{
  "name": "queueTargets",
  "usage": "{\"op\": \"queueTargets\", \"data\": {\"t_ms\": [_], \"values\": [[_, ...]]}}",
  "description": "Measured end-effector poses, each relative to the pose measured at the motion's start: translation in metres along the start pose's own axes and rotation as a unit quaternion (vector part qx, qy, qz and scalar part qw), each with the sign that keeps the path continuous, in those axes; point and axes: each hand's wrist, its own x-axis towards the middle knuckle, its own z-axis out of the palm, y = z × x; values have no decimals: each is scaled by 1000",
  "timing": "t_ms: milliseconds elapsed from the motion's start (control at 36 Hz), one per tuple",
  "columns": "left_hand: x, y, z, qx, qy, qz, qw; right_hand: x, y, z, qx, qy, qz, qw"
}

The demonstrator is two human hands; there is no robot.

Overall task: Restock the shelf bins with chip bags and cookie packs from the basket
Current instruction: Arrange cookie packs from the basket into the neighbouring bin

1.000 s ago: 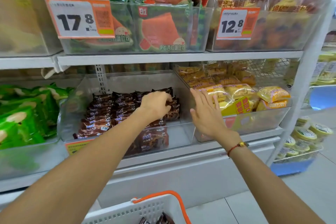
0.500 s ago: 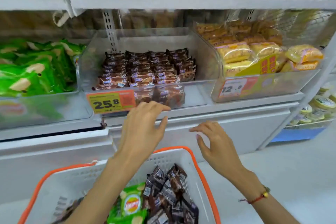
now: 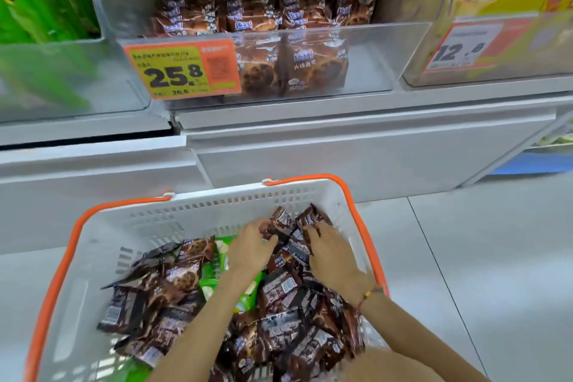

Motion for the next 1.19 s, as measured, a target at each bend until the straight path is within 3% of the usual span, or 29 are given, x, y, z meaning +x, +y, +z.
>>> {"op": "queueTargets", "data": {"t_ms": [139,278,444,556,639,694,778,806,861,1028,1194], "values": [[23,-6,22,-58,-15,-60,996,12,-7,7,-12,21,39,999],[40,-4,30,-48,-38,-57,997,25,-15,15,-41,-34,56,997],[40,-2,24,-60,-59,-53,995,31,-10,7,-30,-13,33,999],[35,-1,4,-106,-30,-13,994,34,-7,-11,29,8,26,999],[23,6,-14,-137,-7,44,990,32,-10,-32,152,40,59,986],[13,12,-23,-152,16,84,985,29,-14,-46,306,16,113,945],[0,20,-33,-177,52,145,972,26,-19,-70,527,-23,212,822],[-5,24,-36,-175,63,166,968,24,-20,-79,572,-31,228,787],[-13,31,-42,-163,76,203,963,18,-22,-96,613,-34,216,759],[-34,51,-64,-181,112,245,946,-5,-23,-128,614,25,142,776],[-53,87,-105,-279,120,203,931,-25,-21,-172,556,68,46,827]]}}
